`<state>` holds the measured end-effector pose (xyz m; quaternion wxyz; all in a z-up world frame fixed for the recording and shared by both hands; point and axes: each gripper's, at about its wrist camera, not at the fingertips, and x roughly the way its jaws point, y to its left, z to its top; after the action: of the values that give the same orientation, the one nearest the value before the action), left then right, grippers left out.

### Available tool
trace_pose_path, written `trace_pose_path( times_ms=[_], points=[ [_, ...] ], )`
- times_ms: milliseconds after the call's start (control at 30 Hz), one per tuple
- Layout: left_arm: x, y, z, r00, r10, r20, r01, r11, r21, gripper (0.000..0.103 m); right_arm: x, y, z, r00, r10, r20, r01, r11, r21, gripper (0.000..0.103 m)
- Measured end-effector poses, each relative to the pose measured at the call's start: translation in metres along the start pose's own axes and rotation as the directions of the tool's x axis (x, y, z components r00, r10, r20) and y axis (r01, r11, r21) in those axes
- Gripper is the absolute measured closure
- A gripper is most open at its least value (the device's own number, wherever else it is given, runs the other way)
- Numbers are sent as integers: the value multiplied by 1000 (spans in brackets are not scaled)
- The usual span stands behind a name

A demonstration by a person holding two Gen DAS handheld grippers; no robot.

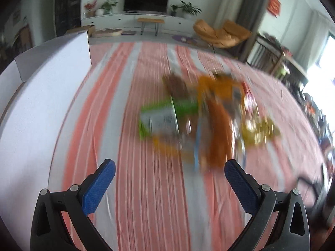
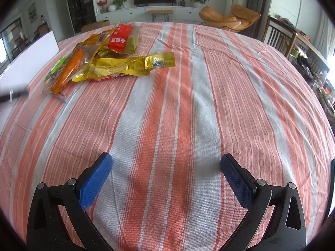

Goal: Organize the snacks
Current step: 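Grasp the green-labeled packet with the left tool and set it down nearby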

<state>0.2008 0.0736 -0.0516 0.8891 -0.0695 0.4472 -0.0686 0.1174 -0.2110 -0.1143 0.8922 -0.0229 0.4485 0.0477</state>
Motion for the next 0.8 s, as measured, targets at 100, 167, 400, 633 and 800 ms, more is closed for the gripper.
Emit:
trace_pose_path(
  times_ms=[100,167,400,633,800],
  points=[
    [29,5,29,998,35,-42,-36,999,-22,0,0,0,0,1000,0,0,0,1000,0,0],
    [48,10,39,997,58,-60,-61,997,-42,3,0,0,0,1000,-1,0,1,1000,0,0],
    [64,26,35,997,46,-66,-52,993,-101,52,0,0,0,1000,0,0,0,1000,0,0],
    [-1,21,-49,989,85,-118,-83,996,26,52,0,0,0,1000,-1,0,1,1000,0,0],
    [-14,8,-89,988,124,-89,-108,980,165,15,0,0,0,1000,-1,1,1,1000,1,0]
  ],
)
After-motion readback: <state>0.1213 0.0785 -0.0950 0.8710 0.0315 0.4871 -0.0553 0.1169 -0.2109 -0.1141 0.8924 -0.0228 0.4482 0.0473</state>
